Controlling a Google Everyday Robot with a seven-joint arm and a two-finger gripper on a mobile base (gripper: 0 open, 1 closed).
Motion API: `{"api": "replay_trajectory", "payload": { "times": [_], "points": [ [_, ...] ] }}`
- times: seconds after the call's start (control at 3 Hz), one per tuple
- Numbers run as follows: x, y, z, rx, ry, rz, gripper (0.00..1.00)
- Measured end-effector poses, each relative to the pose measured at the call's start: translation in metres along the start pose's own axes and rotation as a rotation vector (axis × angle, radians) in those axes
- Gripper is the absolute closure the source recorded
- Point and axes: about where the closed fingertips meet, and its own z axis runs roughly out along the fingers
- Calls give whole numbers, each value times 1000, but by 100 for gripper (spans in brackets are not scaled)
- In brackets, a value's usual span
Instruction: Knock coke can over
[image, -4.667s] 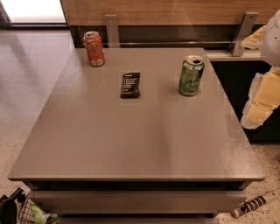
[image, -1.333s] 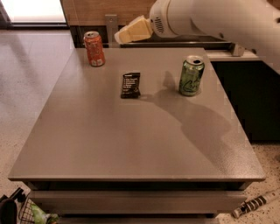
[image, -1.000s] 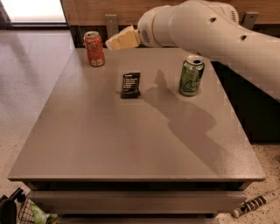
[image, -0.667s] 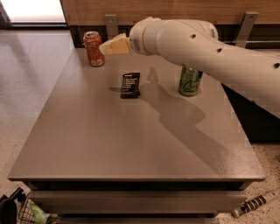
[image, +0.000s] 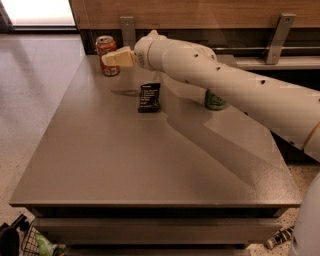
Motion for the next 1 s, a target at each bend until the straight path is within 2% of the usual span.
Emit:
{"api": "replay_trajectory", "payload": {
  "times": [0.67, 1.0],
  "points": [
    [0, 7, 47, -53, -46, 1, 0],
    [10, 9, 64, -74, -52, 30, 0]
  ]
}}
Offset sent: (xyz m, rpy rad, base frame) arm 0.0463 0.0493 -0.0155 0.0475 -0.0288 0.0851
